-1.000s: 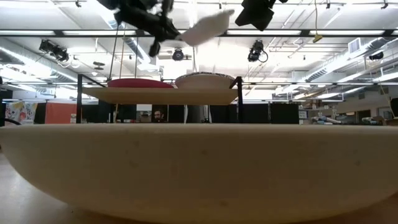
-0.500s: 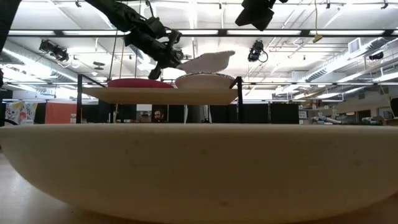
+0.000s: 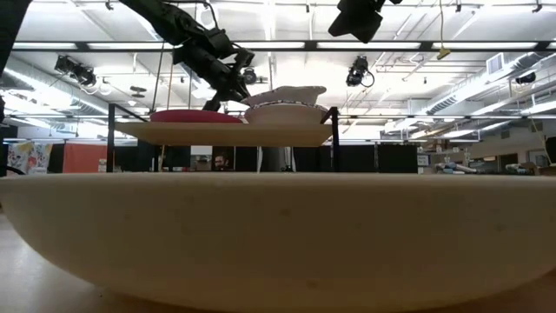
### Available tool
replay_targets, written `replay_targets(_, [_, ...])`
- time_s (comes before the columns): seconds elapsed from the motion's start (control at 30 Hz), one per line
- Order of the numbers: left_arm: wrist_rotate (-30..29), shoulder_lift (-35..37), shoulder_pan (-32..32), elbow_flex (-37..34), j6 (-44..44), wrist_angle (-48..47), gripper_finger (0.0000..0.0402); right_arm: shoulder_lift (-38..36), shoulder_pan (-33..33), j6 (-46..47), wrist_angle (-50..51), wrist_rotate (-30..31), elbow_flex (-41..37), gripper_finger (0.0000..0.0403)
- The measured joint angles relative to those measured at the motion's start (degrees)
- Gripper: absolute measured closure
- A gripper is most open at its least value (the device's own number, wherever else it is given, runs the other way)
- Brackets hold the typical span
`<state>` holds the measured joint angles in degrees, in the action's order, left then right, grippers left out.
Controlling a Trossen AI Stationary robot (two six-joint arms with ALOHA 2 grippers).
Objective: Place and stack plates onto a shelf
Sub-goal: Stack the bottom white patterned bowl on top of the other white patterned bowls on the shelf, then stack the purple plate on top of the pink plate on the shelf
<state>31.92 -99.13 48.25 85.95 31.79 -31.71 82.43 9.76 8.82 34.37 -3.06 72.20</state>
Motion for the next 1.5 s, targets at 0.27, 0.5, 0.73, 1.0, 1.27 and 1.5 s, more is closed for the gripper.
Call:
replay_targets(0.27, [-0.13,0.02,-0.51,0.00,-2.89,0.11,0.0376,0.00,0.00,0.00,0.00,0.01,0.00,0.0220])
replay_targets(0.5, [-0.17,0.02,-0.66,0.00,-3.10,0.29,0.0356,0.00,0.00,0.00,0.00,-0.01,0.00,0.0220])
replay_targets(0.73, [-0.17,0.02,-0.66,0.00,-2.89,0.39,0.0288,0.00,0.00,0.00,0.00,0.01,0.00,0.0220])
replay_targets(1.0, [0.92,0.11,0.27,0.00,-2.40,0.42,0.0236,0.00,0.00,0.00,0.00,0.00,0.00,0.0220])
replay_targets(1.27, [1.08,0.18,1.49,0.00,-2.47,0.42,0.0235,0.00,0.00,0.00,0.00,0.01,0.00,0.0220])
replay_targets(1.5, [3.99,1.56,1.33,0.00,-7.58,0.21,0.0235,0.00,-0.02,0.01,0.60,-0.01,0.00,0.0220])
